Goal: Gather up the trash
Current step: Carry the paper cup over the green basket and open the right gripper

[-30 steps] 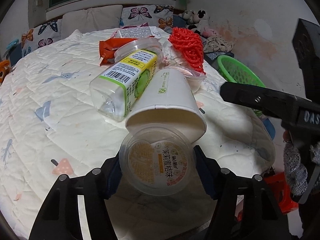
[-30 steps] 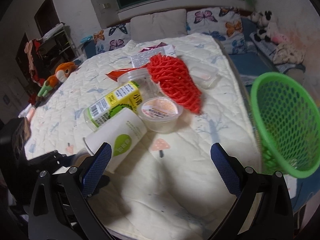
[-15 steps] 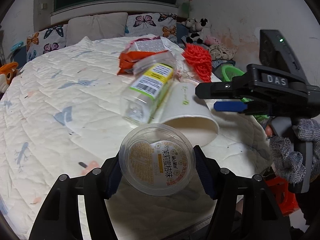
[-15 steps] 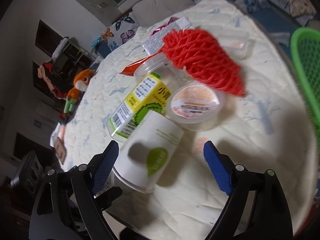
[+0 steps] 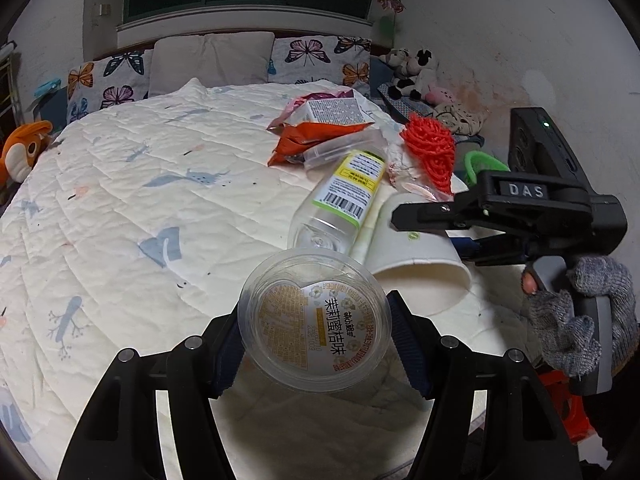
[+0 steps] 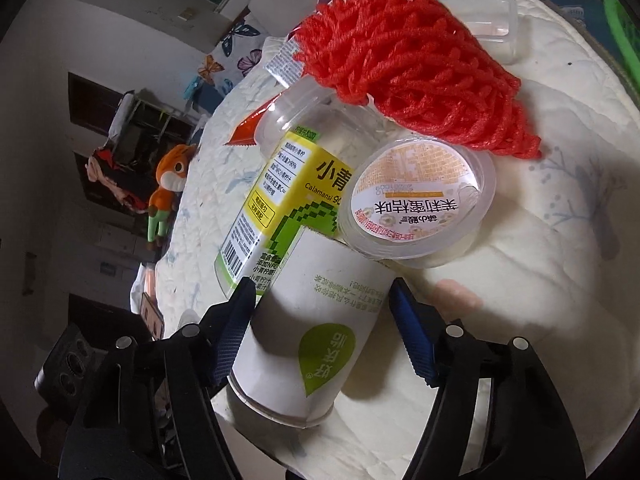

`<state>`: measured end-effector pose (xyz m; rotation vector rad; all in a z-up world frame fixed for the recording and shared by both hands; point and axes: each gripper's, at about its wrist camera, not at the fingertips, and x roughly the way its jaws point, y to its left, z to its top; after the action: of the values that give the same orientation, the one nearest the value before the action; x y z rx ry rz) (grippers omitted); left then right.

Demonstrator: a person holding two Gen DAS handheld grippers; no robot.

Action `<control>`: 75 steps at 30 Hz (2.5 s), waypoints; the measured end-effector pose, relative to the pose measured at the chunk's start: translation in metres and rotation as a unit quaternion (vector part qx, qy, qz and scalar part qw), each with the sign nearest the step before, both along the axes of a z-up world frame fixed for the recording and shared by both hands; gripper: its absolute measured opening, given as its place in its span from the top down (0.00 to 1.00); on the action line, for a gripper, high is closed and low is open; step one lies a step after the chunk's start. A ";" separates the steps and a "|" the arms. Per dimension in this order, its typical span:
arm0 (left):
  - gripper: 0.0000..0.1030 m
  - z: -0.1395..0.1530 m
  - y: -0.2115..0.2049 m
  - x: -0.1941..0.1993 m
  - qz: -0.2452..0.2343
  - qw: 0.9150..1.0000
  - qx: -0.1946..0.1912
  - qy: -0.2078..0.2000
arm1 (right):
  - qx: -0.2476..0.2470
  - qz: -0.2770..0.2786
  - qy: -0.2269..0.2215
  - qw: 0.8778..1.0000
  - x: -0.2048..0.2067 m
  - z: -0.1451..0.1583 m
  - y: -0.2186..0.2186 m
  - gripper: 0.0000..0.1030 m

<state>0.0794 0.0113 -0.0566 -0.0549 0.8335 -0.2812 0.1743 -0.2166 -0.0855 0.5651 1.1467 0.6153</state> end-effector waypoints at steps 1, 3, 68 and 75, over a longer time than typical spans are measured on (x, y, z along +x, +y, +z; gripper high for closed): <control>0.38 0.000 0.000 0.001 0.000 1.000 0.000 -0.001 | -0.001 0.000 -0.002 1.000 -0.001 0.001 -0.001 0.34; 0.38 0.001 0.001 0.002 0.002 1.000 0.002 -0.002 | 0.000 0.001 -0.010 1.000 -0.005 0.004 -0.002 0.35; 0.38 0.044 -0.270 0.130 -0.200 0.980 0.002 -0.010 | -0.253 -0.243 -0.153 0.924 -0.029 -0.005 -0.246 0.36; 0.38 0.031 -0.308 0.142 -0.220 0.976 0.005 0.008 | -0.243 -0.262 -0.159 0.920 -0.052 0.003 -0.259 0.32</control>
<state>0.2210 -0.2972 -0.0254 0.1383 0.8584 -0.6940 0.1227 -0.4755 -0.0826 0.3034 0.7499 -0.0525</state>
